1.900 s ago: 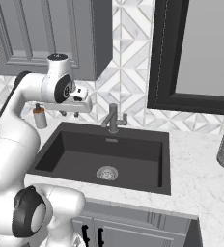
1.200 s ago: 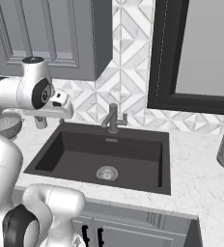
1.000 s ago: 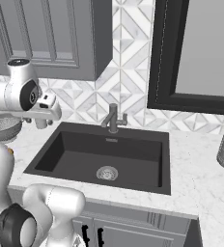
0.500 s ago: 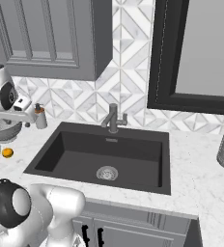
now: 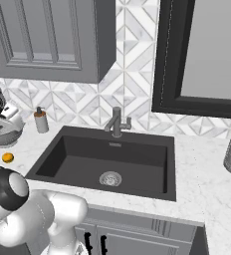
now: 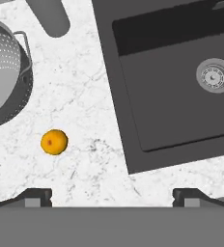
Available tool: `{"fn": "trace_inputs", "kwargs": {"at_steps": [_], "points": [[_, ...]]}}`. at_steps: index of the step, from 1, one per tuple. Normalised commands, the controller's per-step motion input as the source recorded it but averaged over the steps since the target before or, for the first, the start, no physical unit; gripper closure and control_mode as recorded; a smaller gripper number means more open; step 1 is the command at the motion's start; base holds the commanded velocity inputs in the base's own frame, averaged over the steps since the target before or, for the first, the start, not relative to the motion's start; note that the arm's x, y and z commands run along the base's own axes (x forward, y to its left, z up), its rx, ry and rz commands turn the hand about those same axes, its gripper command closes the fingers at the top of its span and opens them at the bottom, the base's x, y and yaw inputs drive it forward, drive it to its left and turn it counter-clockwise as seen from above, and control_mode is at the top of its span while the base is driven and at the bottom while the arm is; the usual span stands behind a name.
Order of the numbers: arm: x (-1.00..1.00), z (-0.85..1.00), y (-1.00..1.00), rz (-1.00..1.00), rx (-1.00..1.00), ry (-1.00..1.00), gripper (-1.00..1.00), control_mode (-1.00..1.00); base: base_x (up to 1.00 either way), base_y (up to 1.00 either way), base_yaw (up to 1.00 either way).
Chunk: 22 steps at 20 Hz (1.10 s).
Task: Put the colander in the sink, put the tangerine in the colander, and turn on the sink faucet and pour water over the colander.
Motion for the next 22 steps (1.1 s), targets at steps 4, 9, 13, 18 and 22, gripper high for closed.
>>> {"fn": "trace_inputs", "kwargs": {"at_steps": [4,9,13,18,22], "points": [[0.20,-0.29,0.36,-0.15,0.26,-0.08,-1.00,-1.00,0.00,0.00,0.00],[0.40,-0.32,0.41,-0.10,0.27,-0.08,-1.00,-1.00,0.00,0.00,0.00],[0.46,-0.31,0.46,-0.08,0.13,-0.02,-1.00,-1.00,0.00,0.00,0.00],[0.54,-0.13,0.59,-0.06,0.01,0.00,-1.00,-1.00,0.00,0.00,0.00],[0.54,-0.07,0.59,-0.08,0.00,0.00,-1.00,-1.00,0.00,0.00,0.00]]}}
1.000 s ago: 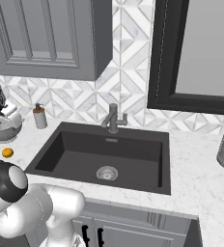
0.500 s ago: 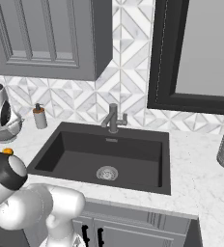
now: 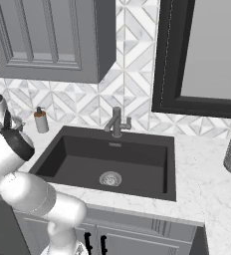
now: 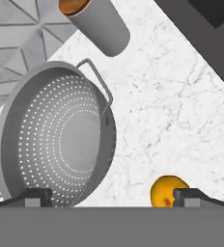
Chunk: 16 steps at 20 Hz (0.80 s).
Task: Put the colander in the sink, put the tangerine in the colander, and turn on the sink faucet and pour water over the colander.
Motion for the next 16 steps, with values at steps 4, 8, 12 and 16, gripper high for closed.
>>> {"fn": "trace_inputs", "kwargs": {"at_steps": [4,8,12,16], "points": [[0.41,-0.12,0.43,-0.09,-0.03,0.01,-1.00,-1.00,0.00,0.00,0.00],[0.31,-0.22,0.24,-0.11,-0.07,0.05,-1.00,-1.00,0.00,0.00,0.00],[0.22,-0.24,0.11,-0.11,-0.07,0.06,-1.00,-1.00,0.00,0.00,0.00],[0.24,-0.27,0.12,-0.09,-0.04,0.07,-1.00,-1.00,0.00,0.00,0.00]]}}
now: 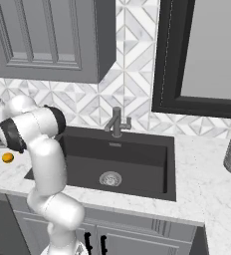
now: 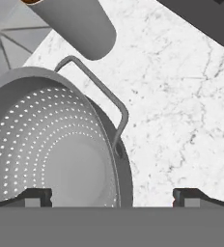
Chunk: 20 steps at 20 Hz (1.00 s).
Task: Put the colander in the sink, put the tangerine in the colander, and turn on the sink faucet and pour water over the colander.
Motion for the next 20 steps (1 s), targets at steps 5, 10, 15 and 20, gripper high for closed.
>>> {"fn": "trace_inputs", "kwargs": {"at_steps": [5,10,15,20], "points": [[0.28,-0.35,0.13,-0.05,-0.01,0.11,-1.00,-1.00,0.00,0.00,0.00],[0.13,-0.33,0.14,-0.02,0.00,0.13,1.00,-1.00,0.00,0.00,0.00],[-0.11,-0.05,-0.18,-0.10,0.00,0.05,1.00,-1.00,0.00,0.00,0.00],[-0.62,0.14,-0.67,-0.20,0.04,0.00,1.00,-1.00,0.00,0.00,0.00]]}}
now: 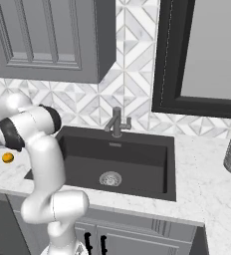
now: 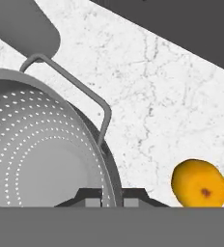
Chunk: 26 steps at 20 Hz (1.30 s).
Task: Put the colander in the sink, put the tangerine in the colander, and turn on the sink faucet and pour water over the colander.
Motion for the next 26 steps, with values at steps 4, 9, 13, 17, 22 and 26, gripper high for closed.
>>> {"fn": "trace_inputs", "kwargs": {"at_steps": [4,9,13,17,22,26], "points": [[-0.61,0.20,-0.66,-0.20,0.07,-0.01,1.00,-1.00,0.00,0.00,0.00],[-0.29,0.41,-0.53,-0.21,0.07,-0.08,1.00,-1.00,0.00,0.00,0.00],[0.00,0.32,-0.38,-0.22,0.05,-0.15,1.00,-1.00,0.00,0.00,0.00],[-0.04,0.23,-0.46,-0.23,0.04,-0.13,1.00,-1.00,0.00,0.00,0.00],[-0.28,0.13,-0.69,-0.36,0.01,0.00,1.00,-1.00,0.00,0.00,0.00],[-0.23,0.09,-0.81,-0.57,0.03,0.02,1.00,-1.00,0.00,0.00,0.00]]}}
